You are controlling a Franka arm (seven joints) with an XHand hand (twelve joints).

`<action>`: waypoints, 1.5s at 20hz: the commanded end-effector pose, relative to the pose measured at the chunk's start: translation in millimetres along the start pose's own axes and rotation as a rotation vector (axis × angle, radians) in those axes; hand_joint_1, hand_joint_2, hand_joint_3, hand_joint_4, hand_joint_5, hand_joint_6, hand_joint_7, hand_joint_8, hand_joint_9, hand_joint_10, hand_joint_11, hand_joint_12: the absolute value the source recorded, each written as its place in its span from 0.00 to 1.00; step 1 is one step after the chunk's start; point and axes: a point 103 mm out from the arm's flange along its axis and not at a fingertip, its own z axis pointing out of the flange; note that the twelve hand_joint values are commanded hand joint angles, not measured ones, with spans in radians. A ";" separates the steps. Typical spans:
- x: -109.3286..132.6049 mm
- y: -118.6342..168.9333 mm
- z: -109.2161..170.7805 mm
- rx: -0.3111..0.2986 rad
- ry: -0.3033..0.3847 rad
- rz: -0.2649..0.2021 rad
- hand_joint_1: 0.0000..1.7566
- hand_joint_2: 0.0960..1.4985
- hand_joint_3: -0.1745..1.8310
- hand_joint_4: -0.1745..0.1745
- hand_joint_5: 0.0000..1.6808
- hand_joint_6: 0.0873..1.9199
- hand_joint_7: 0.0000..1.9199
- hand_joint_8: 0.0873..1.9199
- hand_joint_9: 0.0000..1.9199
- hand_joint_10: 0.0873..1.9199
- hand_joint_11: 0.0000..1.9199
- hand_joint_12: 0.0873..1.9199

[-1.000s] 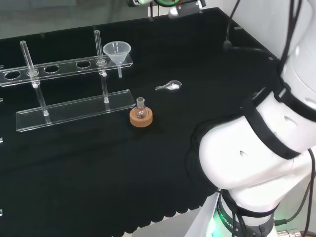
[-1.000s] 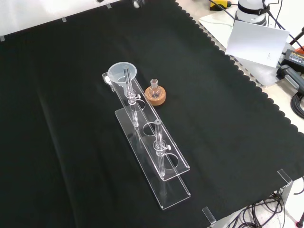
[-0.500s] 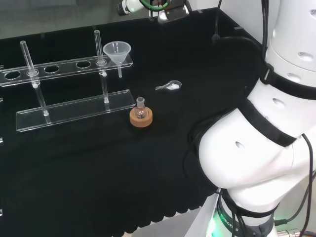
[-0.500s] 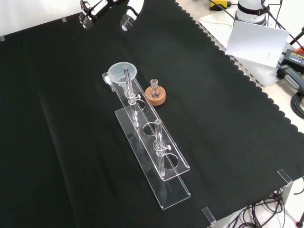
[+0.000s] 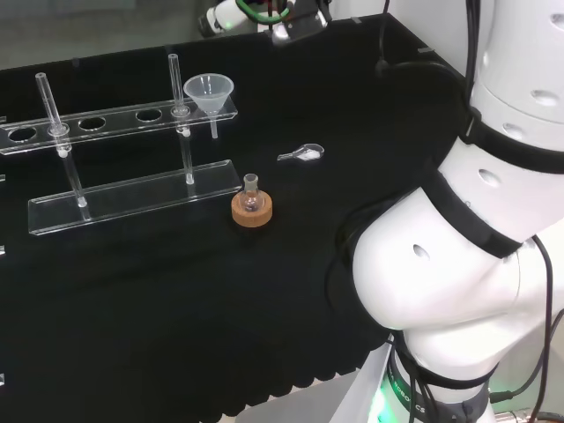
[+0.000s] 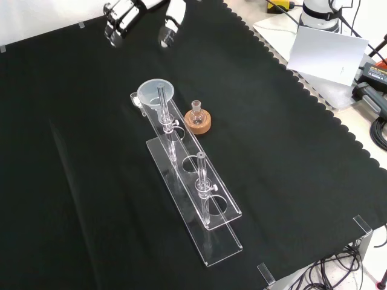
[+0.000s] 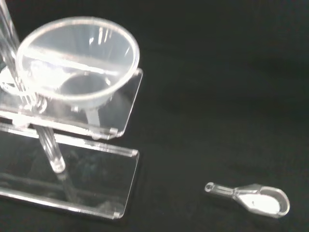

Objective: Pick up the funnel from the transparent funnel stand.

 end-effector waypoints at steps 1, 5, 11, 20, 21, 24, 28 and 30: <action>22.2 13.4 23.6 0.067 -0.041 -0.018 0.09 0.67 0.22 0.51 0.17 0.00 0.05 0.27 0.12 0.33 0.03 0.72; 28.8 14.5 28.2 0.104 -0.042 -0.015 0.13 0.64 0.21 0.52 0.16 0.00 0.04 0.28 0.14 0.34 0.04 0.72; 40.0 18.4 34.4 0.247 -0.053 -0.011 0.22 0.54 0.18 0.54 0.03 0.00 0.00 0.11 0.07 0.38 0.04 0.75; 53.8 21.3 37.9 0.294 -0.089 -0.020 0.28 0.49 0.16 0.49 0.00 0.00 0.00 0.05 0.02 0.41 0.05 0.77; 54.2 21.6 38.8 0.298 -0.089 -0.020 0.29 0.49 0.16 0.48 0.00 0.00 0.00 0.05 0.02 0.41 0.05 0.78; 55.8 22.8 40.0 0.295 -0.094 -0.023 0.31 0.49 0.16 0.47 0.00 0.00 0.00 0.06 0.03 0.42 0.06 0.78; 58.3 25.4 41.1 0.271 -0.119 -0.024 0.35 0.48 0.15 0.46 0.01 0.00 0.00 0.09 0.03 0.42 0.07 0.78; 59.4 27.7 42.5 0.276 -0.127 -0.027 0.38 0.48 0.16 0.45 0.01 0.00 0.00 0.11 0.03 0.42 0.07 0.77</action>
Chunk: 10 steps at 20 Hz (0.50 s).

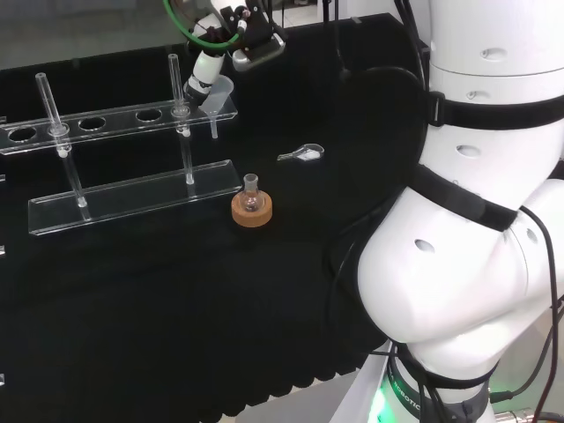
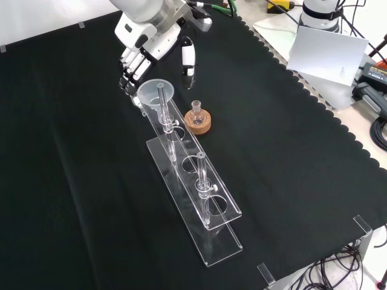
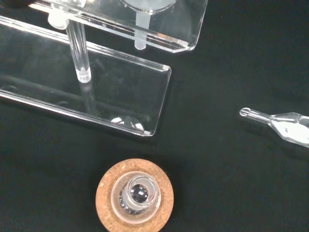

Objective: Pick up the funnel from the transparent funnel stand.

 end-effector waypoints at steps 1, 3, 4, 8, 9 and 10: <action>3.8 5.4 1.6 -0.004 -0.026 -0.002 0.39 0.48 0.16 0.45 0.02 0.00 0.00 0.12 0.04 0.42 0.07 0.77; 5.6 7.9 2.6 0.001 -0.032 -0.006 0.40 0.48 0.16 0.44 0.02 0.00 0.00 0.13 0.04 0.42 0.08 0.77; 6.3 9.3 3.0 0.000 -0.030 -0.009 0.41 0.48 0.16 0.44 0.03 0.00 0.00 0.13 0.04 0.42 0.08 0.77; 8.3 13.4 5.0 0.009 -0.027 -0.013 0.42 0.47 0.16 0.43 0.03 0.00 0.00 0.13 0.05 0.42 0.08 0.77; 8.6 14.2 5.6 0.013 -0.029 -0.010 0.42 0.47 0.16 0.43 0.03 0.00 0.00 0.13 0.05 0.42 0.08 0.77; 8.9 15.0 6.3 0.016 -0.029 -0.009 0.42 0.47 0.16 0.43 0.04 0.00 0.00 0.14 0.05 0.42 0.08 0.77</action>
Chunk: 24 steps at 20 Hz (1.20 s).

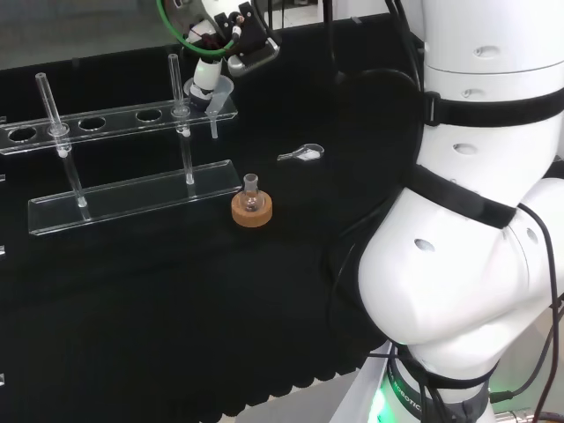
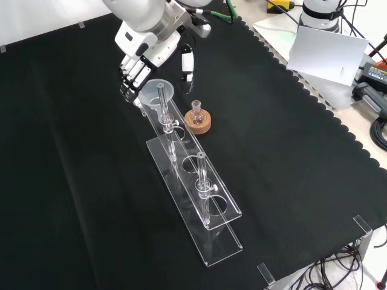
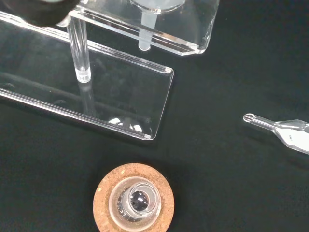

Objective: Pick up the funnel from the transparent funnel stand.

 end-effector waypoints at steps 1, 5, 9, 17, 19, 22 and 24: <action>2.0 3.8 2.8 0.013 -0.005 0.002 0.42 0.47 0.16 0.43 0.04 0.00 0.00 0.14 0.05 0.42 0.08 0.77; 1.2 5.4 5.1 0.019 -0.013 0.005 0.42 0.47 0.16 0.43 0.04 0.00 0.00 0.14 0.05 0.42 0.09 0.76; -1.9 6.8 6.0 0.032 -0.021 0.013 0.42 0.47 0.18 0.42 0.06 0.00 0.00 0.17 0.06 0.42 0.09 0.76; -6.6 9.2 6.8 0.035 -0.025 0.016 0.43 0.46 0.19 0.42 0.07 0.00 0.00 0.18 0.06 0.41 0.09 0.76; -7.1 11.9 8.1 0.041 -0.022 0.013 0.43 0.46 0.19 0.42 0.07 0.00 0.00 0.18 0.06 0.41 0.09 0.76; -6.4 15.0 10.4 0.043 -0.013 0.004 0.43 0.46 0.19 0.43 0.07 0.00 0.00 0.19 0.07 0.41 0.09 0.76; -5.8 16.0 10.8 0.039 -0.016 0.000 0.43 0.44 0.23 0.42 0.08 0.00 0.00 0.22 0.08 0.41 0.10 0.75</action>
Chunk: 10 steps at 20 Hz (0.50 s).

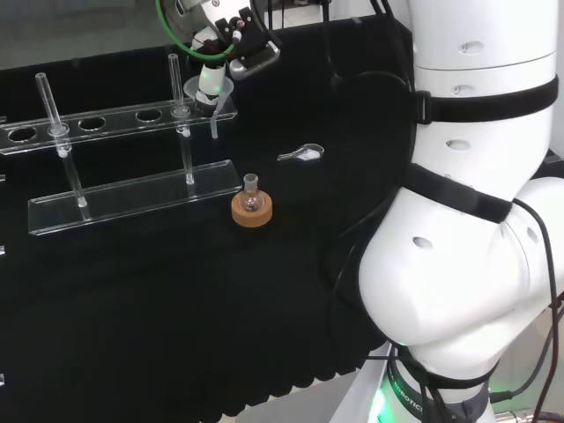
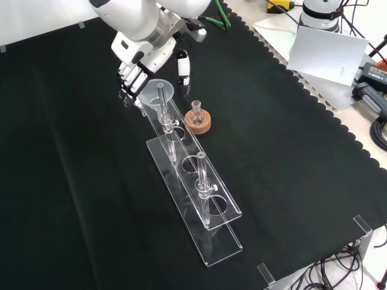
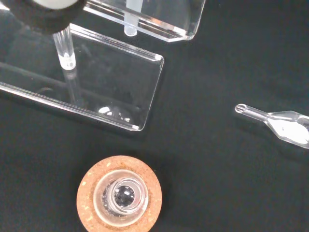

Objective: Pick up the funnel from the transparent funnel stand.

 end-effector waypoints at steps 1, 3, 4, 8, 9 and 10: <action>0.6 3.7 1.8 -0.001 0.004 -0.010 0.43 0.42 0.26 0.42 0.08 0.00 0.00 0.23 0.09 0.40 0.10 0.75; 0.0 3.6 1.9 -0.002 0.003 -0.009 0.43 0.40 0.29 0.42 0.09 0.00 0.00 0.25 0.09 0.40 0.10 0.75; -0.3 3.6 1.7 -0.003 0.002 -0.008 0.43 0.40 0.30 0.42 0.09 0.00 0.00 0.26 0.10 0.40 0.10 0.75; -2.3 3.8 1.4 0.002 0.001 -0.007 0.43 0.38 0.32 0.41 0.10 0.00 0.00 0.29 0.12 0.40 0.11 0.75; -2.7 4.0 1.5 0.004 0.003 -0.009 0.43 0.38 0.32 0.41 0.10 0.00 0.00 0.30 0.12 0.39 0.11 0.75; -2.6 4.4 1.6 0.003 0.003 -0.010 0.43 0.38 0.33 0.41 0.11 0.00 0.00 0.31 0.13 0.39 0.11 0.75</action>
